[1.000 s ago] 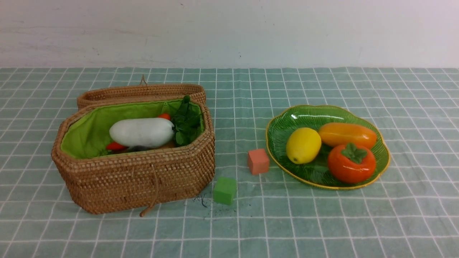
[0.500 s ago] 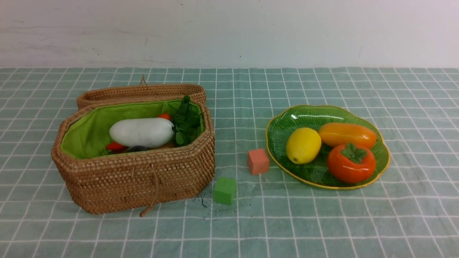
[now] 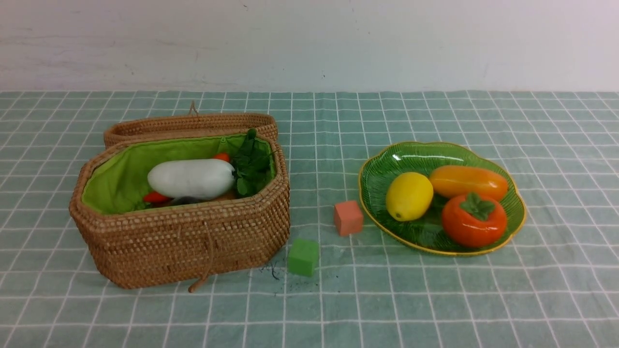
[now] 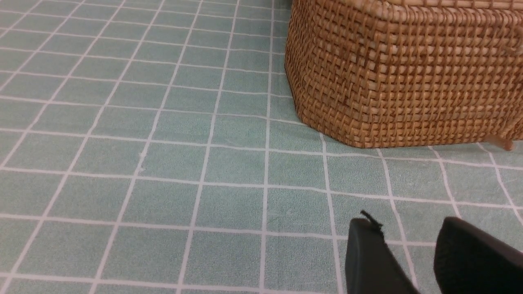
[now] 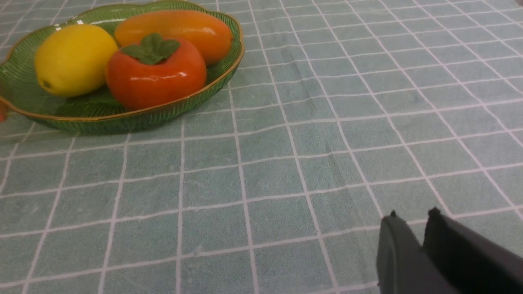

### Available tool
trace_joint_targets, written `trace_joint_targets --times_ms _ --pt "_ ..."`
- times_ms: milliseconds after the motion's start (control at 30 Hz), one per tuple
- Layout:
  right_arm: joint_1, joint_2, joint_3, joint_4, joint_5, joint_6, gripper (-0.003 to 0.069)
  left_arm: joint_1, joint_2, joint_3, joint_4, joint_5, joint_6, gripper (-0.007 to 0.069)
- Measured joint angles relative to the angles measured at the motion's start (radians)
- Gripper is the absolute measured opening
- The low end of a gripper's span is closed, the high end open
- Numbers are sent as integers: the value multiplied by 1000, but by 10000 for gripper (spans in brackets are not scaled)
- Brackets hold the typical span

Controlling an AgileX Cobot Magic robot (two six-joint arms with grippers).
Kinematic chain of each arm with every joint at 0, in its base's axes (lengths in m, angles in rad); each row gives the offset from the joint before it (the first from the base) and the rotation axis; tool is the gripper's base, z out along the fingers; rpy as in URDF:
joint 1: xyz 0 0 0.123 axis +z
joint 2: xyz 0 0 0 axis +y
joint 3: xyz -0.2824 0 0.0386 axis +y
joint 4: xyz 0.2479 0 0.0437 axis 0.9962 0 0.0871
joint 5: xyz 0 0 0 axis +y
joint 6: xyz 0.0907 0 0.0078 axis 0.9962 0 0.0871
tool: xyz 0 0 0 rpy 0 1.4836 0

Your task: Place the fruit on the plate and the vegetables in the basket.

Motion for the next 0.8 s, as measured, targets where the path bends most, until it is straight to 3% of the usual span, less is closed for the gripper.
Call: trace_joint_targets --times_ms 800 --pt "0 0 0 0 0 0 139 0 0 0 0 0 0 239"
